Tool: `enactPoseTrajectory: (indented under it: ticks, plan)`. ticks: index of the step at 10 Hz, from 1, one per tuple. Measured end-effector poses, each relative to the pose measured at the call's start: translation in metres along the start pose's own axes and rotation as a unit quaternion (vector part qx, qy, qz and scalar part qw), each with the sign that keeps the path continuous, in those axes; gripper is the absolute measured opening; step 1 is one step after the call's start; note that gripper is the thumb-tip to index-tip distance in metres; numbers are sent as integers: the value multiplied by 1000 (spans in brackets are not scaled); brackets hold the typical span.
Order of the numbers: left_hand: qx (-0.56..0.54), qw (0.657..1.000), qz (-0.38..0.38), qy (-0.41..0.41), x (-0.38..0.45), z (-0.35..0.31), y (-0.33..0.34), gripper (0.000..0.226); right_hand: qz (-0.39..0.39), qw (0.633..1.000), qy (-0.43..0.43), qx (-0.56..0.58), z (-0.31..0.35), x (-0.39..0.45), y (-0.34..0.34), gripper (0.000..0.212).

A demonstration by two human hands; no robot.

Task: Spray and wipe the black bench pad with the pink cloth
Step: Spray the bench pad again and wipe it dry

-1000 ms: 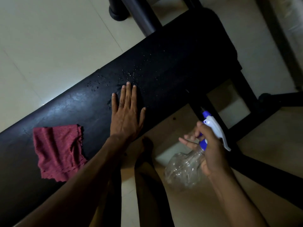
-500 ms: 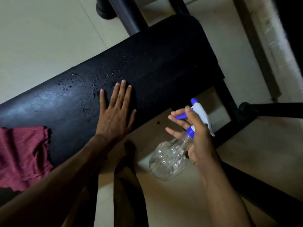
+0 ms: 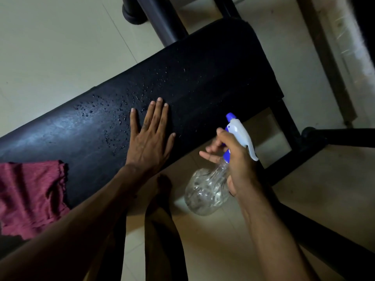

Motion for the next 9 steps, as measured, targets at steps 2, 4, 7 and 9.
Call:
enactPoseTrajectory:
  ticks: [2, 4, 7, 9]
  plan:
    - [-1, 1000, 7, -14, 1, -1, 1, 71, -2, 999, 36, -38, -25, -6, -9, 28]
    - [-14, 1000, 0, -15, 1, 0, 0, 70, -72, 992, 81, -68, -59, -17, -41, 32]
    - [-4, 1000, 2, -20, 0, -1, 1, 71, -127, 990, 58, 13, -34, -16, -63, 46]
    - [-8, 1000, 3, -24, 0, -1, 0, 70, -119, 990, -12, 71, -6, -1, -62, 46]
Point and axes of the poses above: each hand's wrist, its own x-axis towards the middle knuckle, its own y-axis out of the palm, z = x × y, the point moved 7 cm from there along x, towards the middle knuckle, and after that the axes turned 2 degrees about x, right-handed, at the moved point
